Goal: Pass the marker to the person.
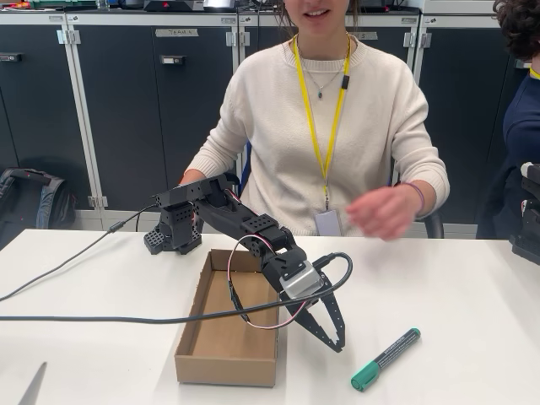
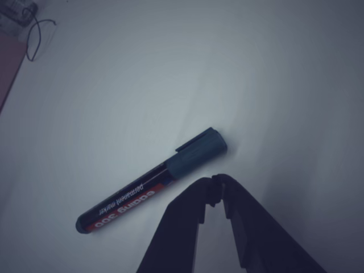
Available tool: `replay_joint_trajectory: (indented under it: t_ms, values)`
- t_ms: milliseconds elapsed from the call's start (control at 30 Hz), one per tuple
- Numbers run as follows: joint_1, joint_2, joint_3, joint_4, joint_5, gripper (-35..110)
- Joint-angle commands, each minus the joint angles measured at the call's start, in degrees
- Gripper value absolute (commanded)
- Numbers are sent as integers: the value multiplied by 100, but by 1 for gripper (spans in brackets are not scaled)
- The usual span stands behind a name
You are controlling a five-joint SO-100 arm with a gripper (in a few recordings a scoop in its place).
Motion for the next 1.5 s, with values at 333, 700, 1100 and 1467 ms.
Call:
replay_joint_trajectory:
  t_ms: [333,700,1100,1467]
  values:
    - [70,246,18,237,264,-5]
    - [70,615,0,1345,2065,-5]
    - [35,1204,598,1477,2391,1]
    - [26,1670,914,967,2399,15]
